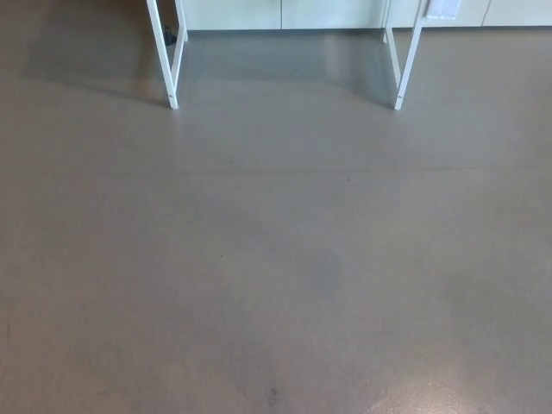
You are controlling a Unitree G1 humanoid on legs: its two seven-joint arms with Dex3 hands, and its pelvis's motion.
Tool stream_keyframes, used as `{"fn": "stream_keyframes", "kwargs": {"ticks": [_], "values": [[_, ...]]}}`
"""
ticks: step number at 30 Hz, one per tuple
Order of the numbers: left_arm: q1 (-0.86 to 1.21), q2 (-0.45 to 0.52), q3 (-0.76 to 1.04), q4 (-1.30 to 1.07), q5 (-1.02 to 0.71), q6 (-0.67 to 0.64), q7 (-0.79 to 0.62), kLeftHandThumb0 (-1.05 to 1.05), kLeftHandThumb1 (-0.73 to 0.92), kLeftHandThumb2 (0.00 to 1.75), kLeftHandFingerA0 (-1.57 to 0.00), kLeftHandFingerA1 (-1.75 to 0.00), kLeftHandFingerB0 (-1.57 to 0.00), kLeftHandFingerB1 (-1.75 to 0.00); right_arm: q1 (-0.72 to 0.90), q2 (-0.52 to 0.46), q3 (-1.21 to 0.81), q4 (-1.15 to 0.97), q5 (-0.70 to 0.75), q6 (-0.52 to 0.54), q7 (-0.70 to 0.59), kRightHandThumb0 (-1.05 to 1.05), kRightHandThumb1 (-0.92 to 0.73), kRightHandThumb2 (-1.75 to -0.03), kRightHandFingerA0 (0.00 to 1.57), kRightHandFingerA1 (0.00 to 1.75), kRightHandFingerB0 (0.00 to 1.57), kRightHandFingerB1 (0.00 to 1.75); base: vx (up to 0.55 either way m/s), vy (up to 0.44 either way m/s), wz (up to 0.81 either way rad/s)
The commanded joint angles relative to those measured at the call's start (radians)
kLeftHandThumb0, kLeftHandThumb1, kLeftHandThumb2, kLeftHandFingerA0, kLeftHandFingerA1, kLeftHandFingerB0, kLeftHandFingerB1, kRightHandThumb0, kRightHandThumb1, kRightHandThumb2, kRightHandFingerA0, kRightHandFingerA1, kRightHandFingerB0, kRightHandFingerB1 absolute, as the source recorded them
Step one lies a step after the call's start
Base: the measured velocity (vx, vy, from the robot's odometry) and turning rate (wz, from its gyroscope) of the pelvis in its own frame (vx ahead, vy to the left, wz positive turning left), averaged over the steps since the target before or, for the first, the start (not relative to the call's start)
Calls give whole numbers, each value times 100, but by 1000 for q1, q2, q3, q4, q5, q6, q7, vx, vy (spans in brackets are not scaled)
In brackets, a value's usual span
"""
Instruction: The robot walk towards a table in front and uses its left hand to pick up the pot from the base and pour water to the cup on the right hand side
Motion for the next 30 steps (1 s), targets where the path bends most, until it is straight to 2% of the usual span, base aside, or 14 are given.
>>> {"fn": "stream_keyframes", "kwargs": {"ticks": [1,3,6,11,13,17,24,30], "values": [[-2,24,13,36,-32,-67,-45,-20,48,58,-59,-42,-39,-37,8,-20,-12,22,39,-49,45,-3,-21,-97,39,71,31,66,0,0,0],[6,25,13,32,-35,-67,-52,-20,48,58,-57,-42,-38,-36,16,-20,-4,23,34,-63,50,-6,-20,-98,39,72,30,66,0,0,0],[14,28,7,36,-34,-75,-54,-21,48,58,-58,-42,-38,-37,28,-15,16,15,19,-71,10,-8,-24,-96,48,77,33,66,0,0,0],[26,29,0,38,-30,-82,-52,-21,48,58,-59,-42,-40,-37,56,-10,17,8,35,-97,38,-12,-18,-91,45,75,31,65,0,0,0],[26,30,-3,40,-29,-82,-54,-21,48,59,-54,-41,-37,-36,62,-11,24,8,32,-103,39,-15,-22,-92,43,73,31,65,0,0,0],[26,32,-6,44,-31,-85,-61,-20,49,59,-53,-41,-37,-36,60,-16,29,22,31,-107,33,-16,-19,-91,45,74,33,66,98,-9,-2],[26,30,-12,44,-30,-88,-50,-21,49,59,-55,-41,-37,-36,65,-18,48,20,21,-120,29,-19,-22,-92,45,74,34,66,-85,-12,2],[29,35,-15,49,-29,-90,-53,-22,48,59,-57,-42,-38,-37,73,-12,58,3,26,-117,20,-17,-21,-92,45,74,34,66,124,223,-18]]}}
